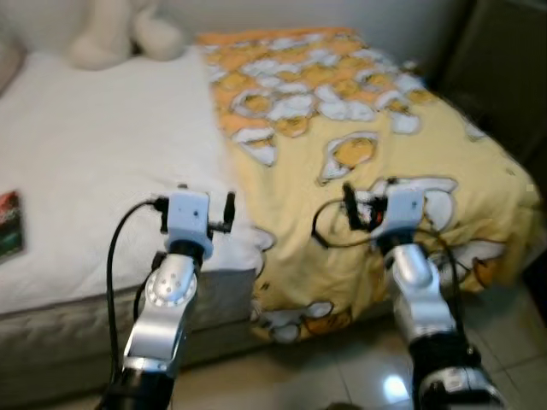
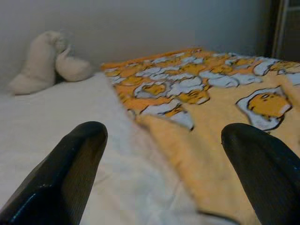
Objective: Clean up the room
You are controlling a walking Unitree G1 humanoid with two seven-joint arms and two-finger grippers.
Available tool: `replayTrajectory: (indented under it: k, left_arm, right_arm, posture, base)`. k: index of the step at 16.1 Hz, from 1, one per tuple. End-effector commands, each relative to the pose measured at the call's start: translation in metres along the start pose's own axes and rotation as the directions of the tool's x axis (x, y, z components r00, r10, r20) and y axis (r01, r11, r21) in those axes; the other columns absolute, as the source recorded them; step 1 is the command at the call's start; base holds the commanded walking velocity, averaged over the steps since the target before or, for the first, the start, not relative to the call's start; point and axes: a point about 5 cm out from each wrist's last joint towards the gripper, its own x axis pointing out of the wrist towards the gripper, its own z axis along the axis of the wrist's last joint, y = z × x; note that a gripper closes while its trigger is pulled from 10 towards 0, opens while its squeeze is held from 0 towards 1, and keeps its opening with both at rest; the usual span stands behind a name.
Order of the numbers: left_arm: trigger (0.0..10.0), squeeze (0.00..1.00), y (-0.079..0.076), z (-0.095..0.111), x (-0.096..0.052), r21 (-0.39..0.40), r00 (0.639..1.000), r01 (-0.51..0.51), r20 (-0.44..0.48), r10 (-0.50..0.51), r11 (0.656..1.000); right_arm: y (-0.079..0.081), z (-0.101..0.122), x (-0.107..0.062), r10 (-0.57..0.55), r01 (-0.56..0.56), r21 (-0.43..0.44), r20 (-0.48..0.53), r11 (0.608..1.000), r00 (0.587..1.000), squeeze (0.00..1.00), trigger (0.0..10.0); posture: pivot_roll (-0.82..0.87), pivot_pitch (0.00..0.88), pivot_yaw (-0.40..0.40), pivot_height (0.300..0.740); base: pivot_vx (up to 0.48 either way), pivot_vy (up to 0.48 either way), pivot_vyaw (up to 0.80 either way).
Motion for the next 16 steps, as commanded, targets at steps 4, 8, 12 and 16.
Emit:
replayTrajectory:
  k: [4, 8, 12, 16]
  left_arm:
    - [10.0, 0.0, 0.004, 0.005, 0.001, -0.002, 1.0, -0.015, 0.02, 0.015, 1.0]
    - [10.0, 0.0, 0.004, 0.005, -0.002, -0.025, 0.999, -0.036, 0.02, 0.037, 0.999]
    - [10.0, 0.0, 0.004, 0.005, -0.002, -0.029, 0.999, -0.037, 0.017, 0.037, 0.999]
    - [10.0, 0.0, 0.001, 0.003, -0.01, -0.044, 1.0, -0.019, -0.017, 0.018, 0.999]
  right_arm:
    - [-0.003, -0.005, 0.001, -0.013, 0.013, 0.0, -0.026, 1.0, 1.0, 0.0, 10.0]
    - [0.003, -0.009, 0.001, 0.008, -0.008, 0.008, -0.04, 1.0, 0.999, 0.0, 10.0]
    - [0.001, -0.012, 0.0, -0.001, 0.002, 0.007, -0.061, 1.0, 0.998, 0.0, 10.0]
    - [0.012, -0.014, 0.015, 0.004, 0.002, 0.055, -0.116, 0.999, 0.993, 0.0, 10.0]
  posture:
    - [-0.02, 0.0, 0.024, 0.721]
    - [-0.02, 0.0, 0.021, 0.721]
    - [-0.03, 0.0, 0.028, 0.721]
    - [0.0, 0.0, 0.04, 0.721]
  base:
    - [0.469, 0.0, 0.0]
    - [0.379, 0.237, 0.0]
    - [0.305, 0.371, 0.0]
    - [0.0, 0.217, 0.0]
